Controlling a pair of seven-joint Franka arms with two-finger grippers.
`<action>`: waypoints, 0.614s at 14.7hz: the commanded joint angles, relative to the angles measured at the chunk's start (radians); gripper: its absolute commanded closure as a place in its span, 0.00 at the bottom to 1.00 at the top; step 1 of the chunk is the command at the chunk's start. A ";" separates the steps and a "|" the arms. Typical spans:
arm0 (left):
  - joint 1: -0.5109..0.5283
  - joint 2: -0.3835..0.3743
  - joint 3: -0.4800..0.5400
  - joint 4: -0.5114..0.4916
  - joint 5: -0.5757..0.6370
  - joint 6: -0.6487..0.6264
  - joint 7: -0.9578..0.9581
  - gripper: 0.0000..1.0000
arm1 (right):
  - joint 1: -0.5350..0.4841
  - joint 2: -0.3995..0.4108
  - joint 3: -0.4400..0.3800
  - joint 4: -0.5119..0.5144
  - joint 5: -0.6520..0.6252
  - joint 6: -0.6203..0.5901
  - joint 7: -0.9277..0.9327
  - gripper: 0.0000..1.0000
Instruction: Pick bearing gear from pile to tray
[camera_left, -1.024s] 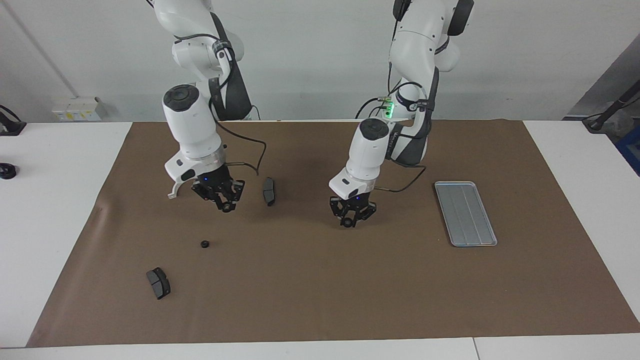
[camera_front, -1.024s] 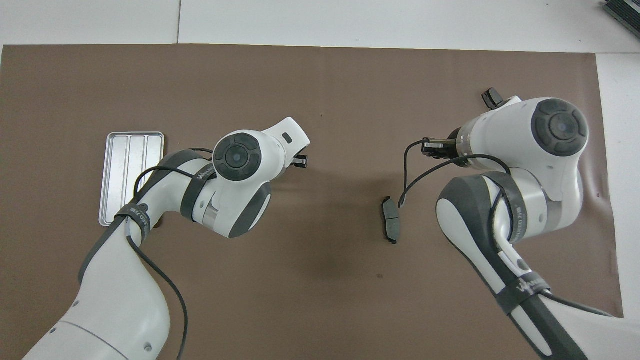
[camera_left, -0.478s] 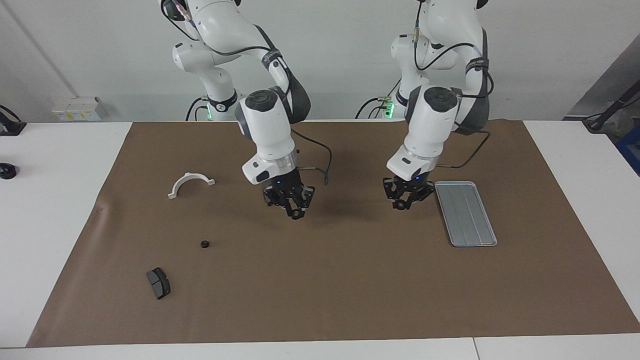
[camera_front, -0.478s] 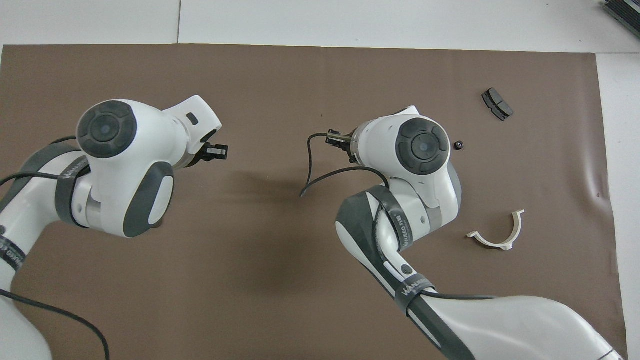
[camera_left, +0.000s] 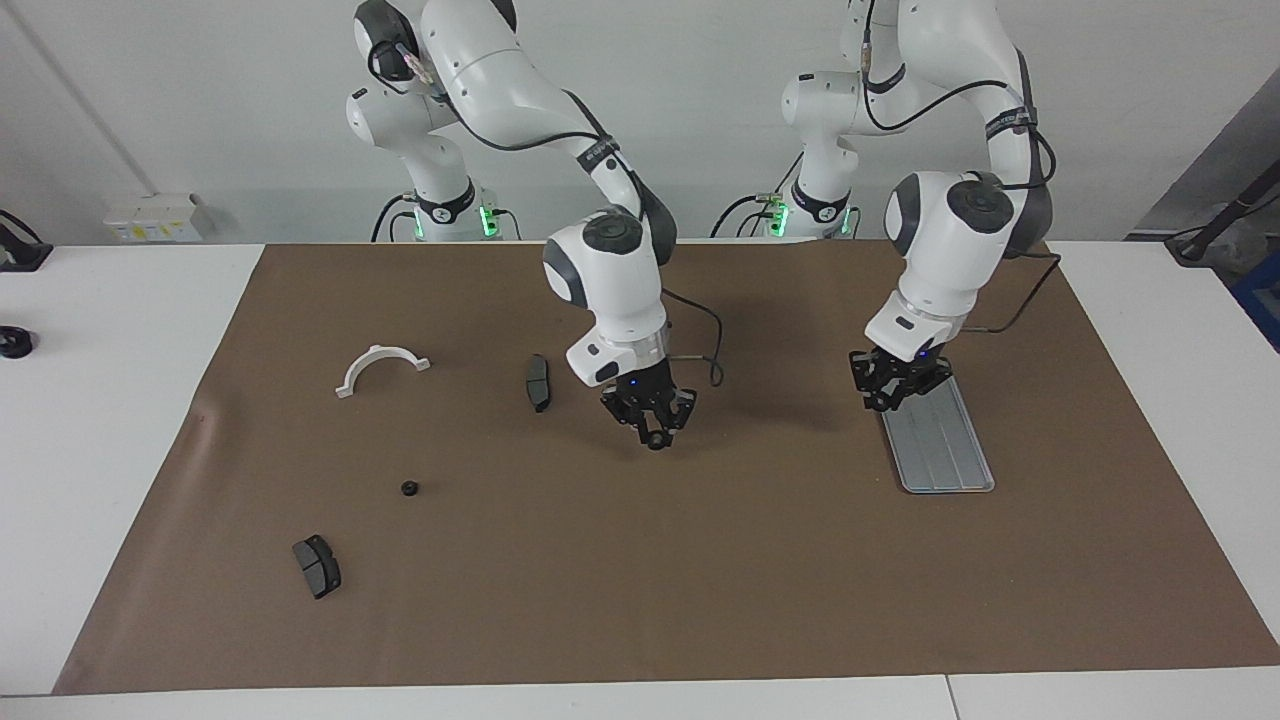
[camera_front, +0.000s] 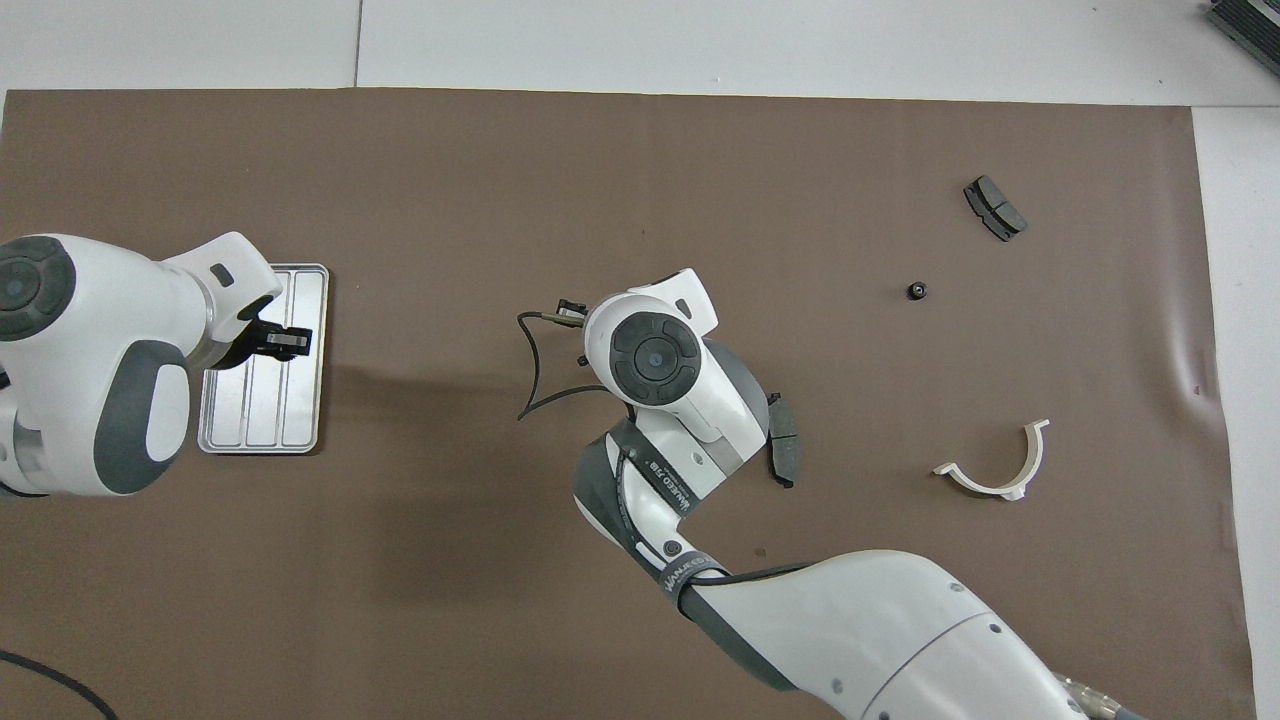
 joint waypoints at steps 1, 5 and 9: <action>0.050 -0.078 -0.011 -0.160 0.005 0.134 0.036 1.00 | -0.002 0.007 -0.003 0.019 -0.027 0.003 0.028 0.00; 0.082 -0.093 -0.009 -0.242 0.005 0.256 0.040 1.00 | -0.015 -0.046 -0.020 0.011 -0.036 -0.090 0.023 0.00; 0.127 -0.072 -0.009 -0.287 0.005 0.312 0.045 1.00 | -0.170 -0.207 -0.023 -0.079 -0.038 -0.153 -0.165 0.00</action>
